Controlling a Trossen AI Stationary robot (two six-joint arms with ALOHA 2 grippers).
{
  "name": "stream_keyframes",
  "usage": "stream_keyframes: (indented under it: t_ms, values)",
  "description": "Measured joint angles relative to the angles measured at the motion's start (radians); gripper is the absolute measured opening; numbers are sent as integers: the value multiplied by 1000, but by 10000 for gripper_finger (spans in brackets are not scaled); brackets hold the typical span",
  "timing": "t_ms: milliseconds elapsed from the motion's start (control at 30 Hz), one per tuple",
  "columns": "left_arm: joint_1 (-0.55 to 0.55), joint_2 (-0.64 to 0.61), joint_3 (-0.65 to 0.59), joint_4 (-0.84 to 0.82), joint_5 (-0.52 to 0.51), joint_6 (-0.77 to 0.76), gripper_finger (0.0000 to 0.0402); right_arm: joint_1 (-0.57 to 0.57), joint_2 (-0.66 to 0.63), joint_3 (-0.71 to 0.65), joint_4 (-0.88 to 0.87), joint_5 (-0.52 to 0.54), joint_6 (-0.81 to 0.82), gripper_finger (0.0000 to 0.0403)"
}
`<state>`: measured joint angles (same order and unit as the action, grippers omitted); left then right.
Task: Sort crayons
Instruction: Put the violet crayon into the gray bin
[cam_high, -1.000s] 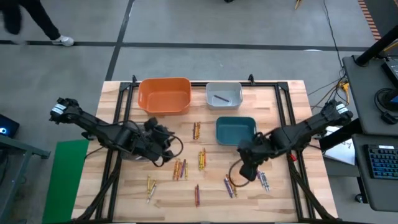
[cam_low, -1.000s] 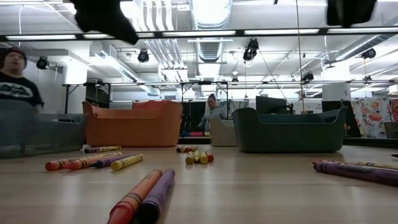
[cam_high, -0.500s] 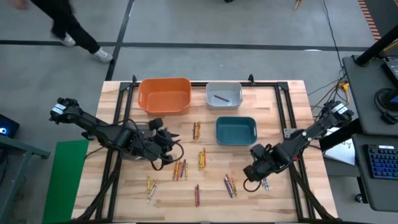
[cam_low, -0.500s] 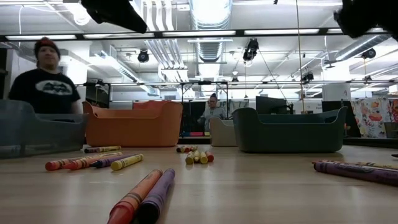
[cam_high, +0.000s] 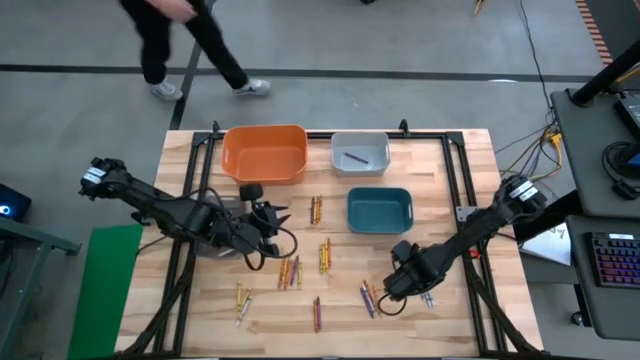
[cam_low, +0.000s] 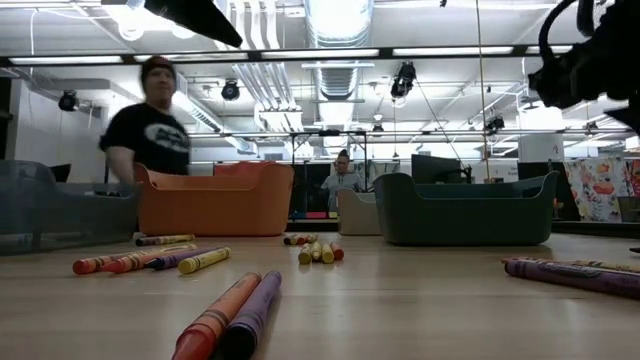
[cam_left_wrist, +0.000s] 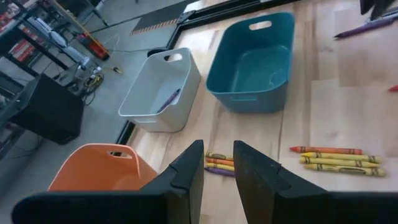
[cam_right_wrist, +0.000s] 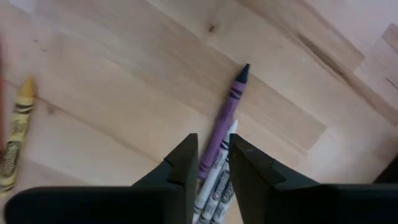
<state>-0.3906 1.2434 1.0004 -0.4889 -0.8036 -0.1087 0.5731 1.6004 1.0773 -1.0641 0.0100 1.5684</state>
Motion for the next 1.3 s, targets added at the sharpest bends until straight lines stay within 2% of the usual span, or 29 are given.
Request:
stream_keyframes:
  t_ms: [267,433,1000,1300]
  values:
    - [16,0,0,-1,0,2,70,-34,73,-5,-7,21,-58,158]
    - [16,0,0,-5,0,1,70,-61,89,-11,-4,52,-96,170]
    - [16,-1,-1,-6,1,-11,70,-72,96,-89,75,56,-129,137]
    - [16,-1,-2,-6,1,-16,70,-72,96,-90,110,60,-103,81]
